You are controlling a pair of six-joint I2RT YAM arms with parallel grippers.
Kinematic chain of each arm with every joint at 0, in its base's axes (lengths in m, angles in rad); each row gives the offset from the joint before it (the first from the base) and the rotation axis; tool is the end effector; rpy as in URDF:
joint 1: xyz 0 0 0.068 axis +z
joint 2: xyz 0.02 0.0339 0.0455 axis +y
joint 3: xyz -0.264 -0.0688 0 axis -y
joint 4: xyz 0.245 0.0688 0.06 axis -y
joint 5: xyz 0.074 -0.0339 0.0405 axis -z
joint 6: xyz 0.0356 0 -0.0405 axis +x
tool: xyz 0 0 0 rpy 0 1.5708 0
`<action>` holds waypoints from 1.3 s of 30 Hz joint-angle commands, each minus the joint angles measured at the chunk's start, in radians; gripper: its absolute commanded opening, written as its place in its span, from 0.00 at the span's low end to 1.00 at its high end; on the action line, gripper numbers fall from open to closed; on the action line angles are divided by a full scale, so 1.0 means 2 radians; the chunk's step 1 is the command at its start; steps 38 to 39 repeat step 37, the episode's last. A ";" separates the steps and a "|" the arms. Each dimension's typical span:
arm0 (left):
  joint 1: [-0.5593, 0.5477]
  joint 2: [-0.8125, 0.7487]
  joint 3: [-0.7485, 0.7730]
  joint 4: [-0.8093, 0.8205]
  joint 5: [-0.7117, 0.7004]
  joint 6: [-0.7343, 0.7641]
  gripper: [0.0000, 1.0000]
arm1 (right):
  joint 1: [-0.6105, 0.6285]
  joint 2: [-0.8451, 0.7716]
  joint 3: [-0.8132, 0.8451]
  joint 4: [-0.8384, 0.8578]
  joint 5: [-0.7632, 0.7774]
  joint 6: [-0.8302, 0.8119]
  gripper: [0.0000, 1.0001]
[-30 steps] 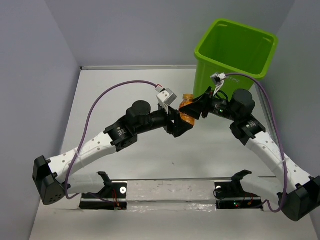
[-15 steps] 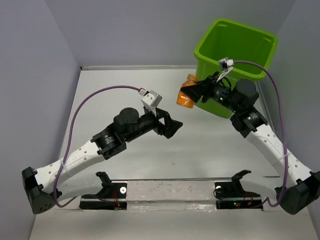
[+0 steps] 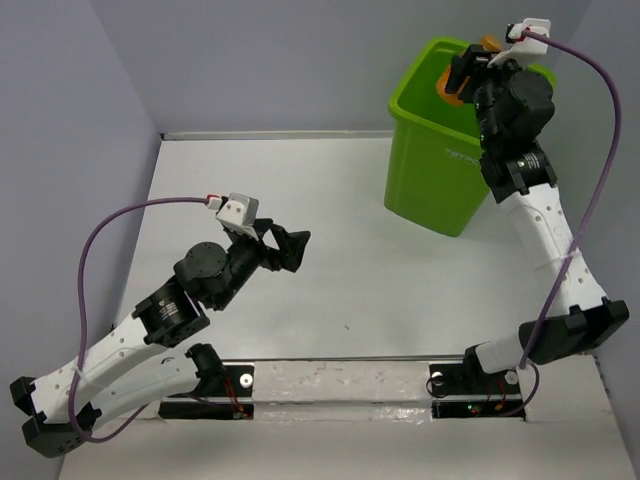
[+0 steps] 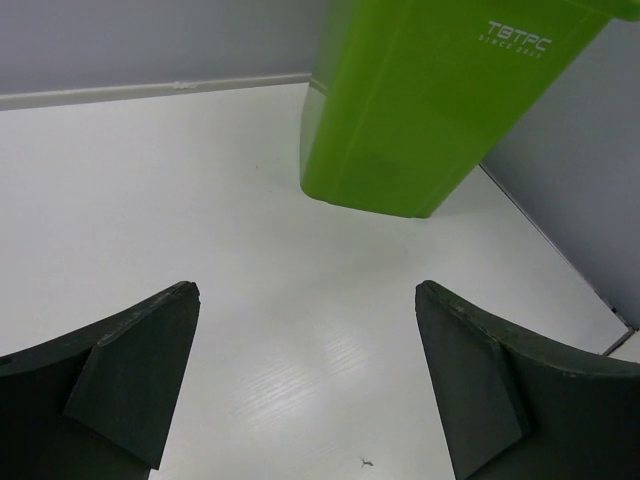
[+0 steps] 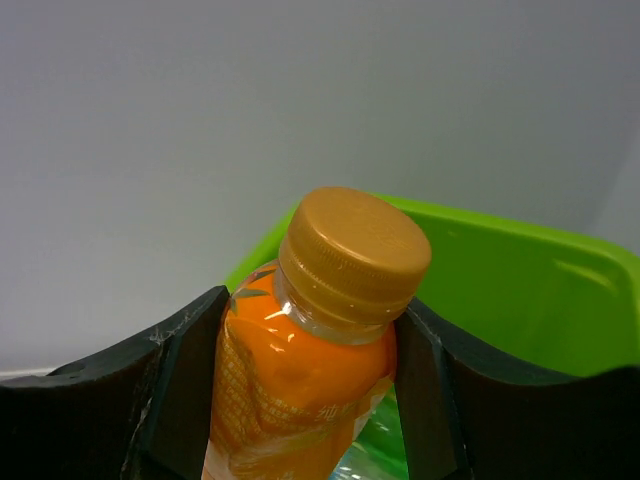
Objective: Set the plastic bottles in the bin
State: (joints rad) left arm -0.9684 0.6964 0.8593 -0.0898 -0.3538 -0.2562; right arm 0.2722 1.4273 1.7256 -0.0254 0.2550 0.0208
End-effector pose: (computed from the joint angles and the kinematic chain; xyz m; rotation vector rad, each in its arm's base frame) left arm 0.0989 -0.1221 0.3896 0.2554 1.5237 -0.7162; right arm 0.2945 0.0729 0.5334 0.0545 1.3063 0.0846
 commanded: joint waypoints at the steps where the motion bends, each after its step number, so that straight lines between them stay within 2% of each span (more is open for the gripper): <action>1: -0.001 -0.009 -0.003 0.005 -0.032 0.023 0.99 | -0.027 0.040 0.013 -0.026 0.079 -0.040 0.58; 2: -0.001 -0.009 -0.004 0.004 -0.035 0.024 0.99 | -0.027 0.045 0.017 -0.028 0.083 -0.038 0.79; 3: -0.001 -0.009 -0.004 0.002 -0.035 0.023 0.99 | -0.027 0.046 0.024 -0.033 0.085 -0.038 0.92; 4: -0.001 -0.007 -0.005 0.000 -0.034 0.024 0.99 | -0.027 0.049 0.033 -0.050 0.080 -0.029 0.99; 8: -0.001 -0.001 0.001 -0.006 -0.036 0.025 0.99 | -0.027 0.040 0.078 -0.094 0.031 0.006 1.00; 12: -0.001 -0.005 -0.001 -0.007 -0.040 0.027 0.99 | -0.027 -0.030 0.069 -0.105 -0.038 0.046 1.00; 15: -0.001 -0.015 -0.002 -0.002 -0.034 0.025 0.99 | -0.027 -0.109 0.008 -0.106 -0.126 0.110 1.00; 16: -0.001 -0.023 -0.003 0.002 -0.033 0.026 0.99 | -0.027 -0.132 -0.017 -0.102 -0.196 0.124 1.00; 20: -0.001 -0.051 -0.009 0.018 -0.037 0.031 0.99 | -0.027 -0.256 -0.222 -0.044 -0.350 0.199 1.00; 24: -0.001 -0.067 -0.017 0.036 -0.051 0.035 0.99 | -0.027 -0.357 -0.333 -0.039 -0.388 0.212 1.00; 27: -0.001 -0.073 -0.015 0.041 -0.054 0.033 0.99 | -0.027 -0.424 -0.370 -0.053 -0.394 0.214 0.89; 29: -0.001 -0.073 -0.012 0.042 -0.053 0.031 0.99 | -0.027 -0.451 -0.381 -0.054 -0.386 0.216 0.87; 30: -0.001 -0.072 -0.008 0.042 -0.055 0.028 0.99 | -0.027 -0.471 -0.385 -0.060 -0.375 0.211 0.97; 31: -0.001 -0.071 -0.006 0.042 -0.054 0.027 0.99 | -0.027 -0.478 -0.383 -0.067 -0.365 0.207 1.00; 35: -0.001 -0.066 0.000 0.053 -0.052 0.021 0.99 | -0.027 -0.493 -0.378 -0.085 -0.315 0.184 1.00; 39: -0.001 -0.058 0.010 0.049 -0.052 0.018 0.99 | -0.027 -0.495 -0.370 -0.086 -0.309 0.179 1.00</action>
